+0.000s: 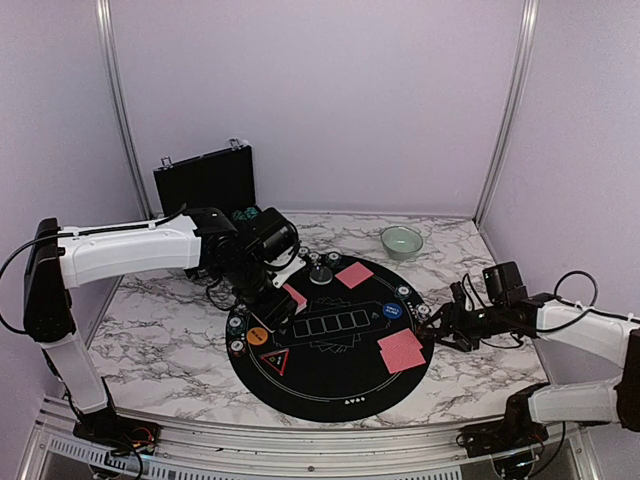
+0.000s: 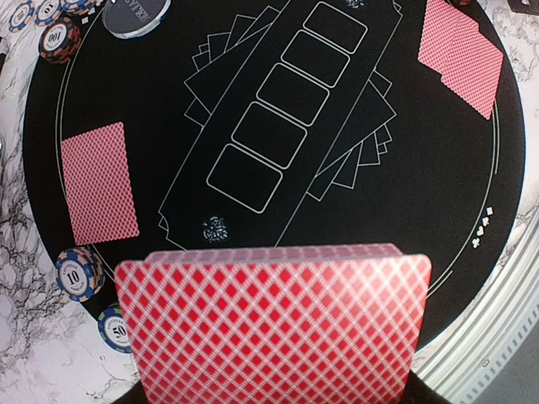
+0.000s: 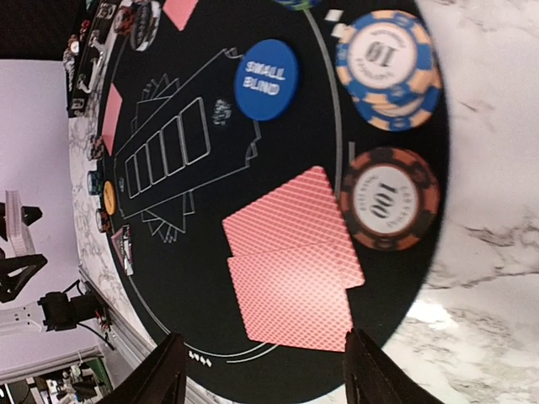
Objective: Distribute texas hold em gaming equipment
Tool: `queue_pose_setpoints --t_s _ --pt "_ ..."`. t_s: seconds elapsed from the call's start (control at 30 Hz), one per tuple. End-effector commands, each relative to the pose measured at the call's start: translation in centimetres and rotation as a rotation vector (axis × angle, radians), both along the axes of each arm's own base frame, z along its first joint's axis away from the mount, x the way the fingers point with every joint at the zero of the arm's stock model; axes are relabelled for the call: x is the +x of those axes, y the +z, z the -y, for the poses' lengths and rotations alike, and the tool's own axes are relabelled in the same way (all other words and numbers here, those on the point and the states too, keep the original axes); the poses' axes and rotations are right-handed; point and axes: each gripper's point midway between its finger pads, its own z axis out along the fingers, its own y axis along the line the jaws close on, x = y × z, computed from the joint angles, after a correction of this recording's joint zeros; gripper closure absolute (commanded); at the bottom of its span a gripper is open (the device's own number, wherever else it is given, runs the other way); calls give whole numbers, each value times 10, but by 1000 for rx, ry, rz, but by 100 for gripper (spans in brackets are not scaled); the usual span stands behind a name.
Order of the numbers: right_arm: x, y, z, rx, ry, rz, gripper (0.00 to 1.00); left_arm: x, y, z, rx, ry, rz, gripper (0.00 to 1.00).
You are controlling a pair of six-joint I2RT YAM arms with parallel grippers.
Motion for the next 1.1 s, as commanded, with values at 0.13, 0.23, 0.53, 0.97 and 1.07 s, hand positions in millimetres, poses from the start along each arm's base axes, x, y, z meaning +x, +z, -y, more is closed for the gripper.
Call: queue_pose_setpoints --t_s 0.13,0.23,0.53,0.97,1.07 --pt "26 62 -64 143 143 146 31 1 14 8 -49 -18 13 50" --pt "31 75 -88 200 189 170 27 1 14 9 -50 -19 11 50" --pt "37 92 -156 325 325 179 21 0 15 11 -59 -18 4 50" --pt "43 105 -224 402 430 181 20 0 18 12 -68 -13 4 50" --pt "42 105 -236 416 450 170 20 -1 18 12 -69 -14 2 50"
